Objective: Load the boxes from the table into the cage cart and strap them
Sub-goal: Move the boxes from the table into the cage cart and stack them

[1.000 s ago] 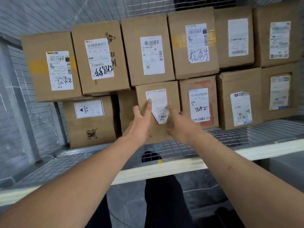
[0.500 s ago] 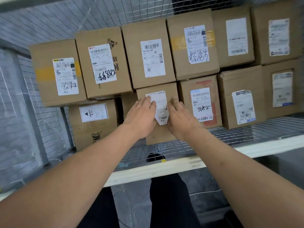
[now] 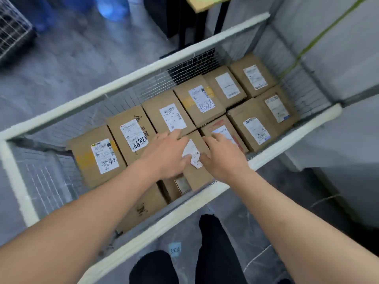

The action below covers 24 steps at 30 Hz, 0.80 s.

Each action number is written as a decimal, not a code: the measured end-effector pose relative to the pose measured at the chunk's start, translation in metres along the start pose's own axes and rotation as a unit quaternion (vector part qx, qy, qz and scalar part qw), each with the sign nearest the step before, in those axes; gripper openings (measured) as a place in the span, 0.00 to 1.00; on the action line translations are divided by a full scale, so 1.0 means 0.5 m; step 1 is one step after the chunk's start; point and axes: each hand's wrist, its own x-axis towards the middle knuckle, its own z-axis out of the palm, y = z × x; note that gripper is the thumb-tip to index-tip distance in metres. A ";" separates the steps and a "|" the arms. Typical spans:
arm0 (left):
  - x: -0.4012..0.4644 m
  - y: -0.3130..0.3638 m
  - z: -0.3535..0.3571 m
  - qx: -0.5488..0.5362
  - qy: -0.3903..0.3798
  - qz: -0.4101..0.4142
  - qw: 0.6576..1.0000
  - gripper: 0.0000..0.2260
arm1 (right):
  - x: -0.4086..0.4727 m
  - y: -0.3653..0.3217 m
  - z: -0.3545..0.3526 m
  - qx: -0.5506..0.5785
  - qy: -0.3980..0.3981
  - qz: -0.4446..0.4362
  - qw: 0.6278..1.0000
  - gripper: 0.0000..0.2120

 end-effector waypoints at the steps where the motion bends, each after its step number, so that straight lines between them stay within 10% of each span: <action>1: -0.024 0.006 -0.030 0.007 0.008 0.013 1.000 0.25 | -0.034 -0.017 -0.018 0.005 0.021 0.013 1.000 0.16; 24: -0.526 0.500 -0.557 0.129 0.178 0.371 0.902 0.28 | -0.897 -0.137 -0.449 0.065 0.339 0.242 0.907 0.25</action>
